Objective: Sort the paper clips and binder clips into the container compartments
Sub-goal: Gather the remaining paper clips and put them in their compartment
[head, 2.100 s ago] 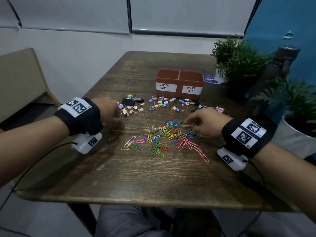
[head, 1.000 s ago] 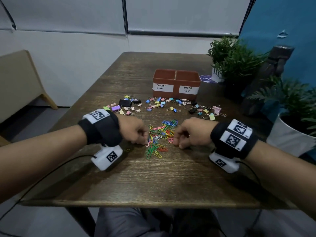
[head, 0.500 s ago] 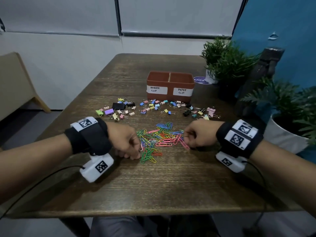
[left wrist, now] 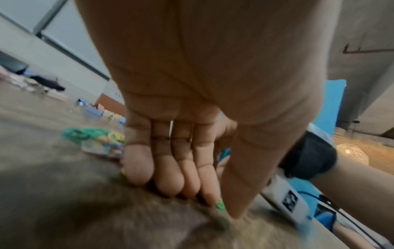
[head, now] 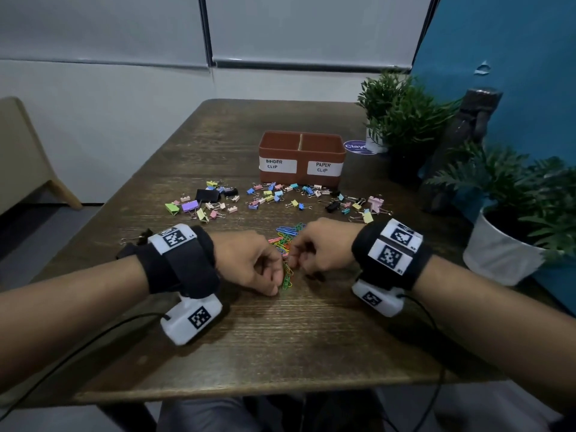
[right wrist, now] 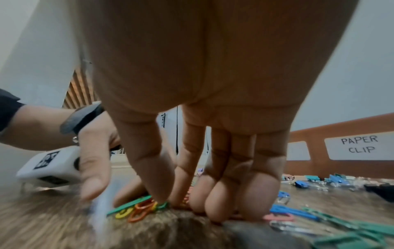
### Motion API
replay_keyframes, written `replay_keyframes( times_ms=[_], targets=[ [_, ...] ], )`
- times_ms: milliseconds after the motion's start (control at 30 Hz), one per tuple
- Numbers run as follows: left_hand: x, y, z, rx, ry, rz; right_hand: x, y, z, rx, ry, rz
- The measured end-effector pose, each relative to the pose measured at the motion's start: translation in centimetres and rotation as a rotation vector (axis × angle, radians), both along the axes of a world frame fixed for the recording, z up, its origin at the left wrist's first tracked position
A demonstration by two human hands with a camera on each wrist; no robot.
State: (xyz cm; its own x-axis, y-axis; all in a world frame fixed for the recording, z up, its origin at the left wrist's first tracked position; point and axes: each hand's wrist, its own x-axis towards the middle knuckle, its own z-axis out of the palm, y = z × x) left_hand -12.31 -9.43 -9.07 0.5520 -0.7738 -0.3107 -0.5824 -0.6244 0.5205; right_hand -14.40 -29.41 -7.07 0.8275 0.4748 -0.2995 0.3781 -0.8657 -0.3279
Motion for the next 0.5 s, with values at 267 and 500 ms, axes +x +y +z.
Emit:
replay_keyframes(
  times_ms=[267,500],
  targets=[
    [2.1,2.0,1.6,0.053,-0.331,0.189,1.8,-2.6,0.0,-0.164,-0.124,-0.074],
    [2.4,-0.9,1.4,0.401,-0.362,0.075,3.6,-1.2,0.1,-0.33,-0.128,0.026]
  ],
)
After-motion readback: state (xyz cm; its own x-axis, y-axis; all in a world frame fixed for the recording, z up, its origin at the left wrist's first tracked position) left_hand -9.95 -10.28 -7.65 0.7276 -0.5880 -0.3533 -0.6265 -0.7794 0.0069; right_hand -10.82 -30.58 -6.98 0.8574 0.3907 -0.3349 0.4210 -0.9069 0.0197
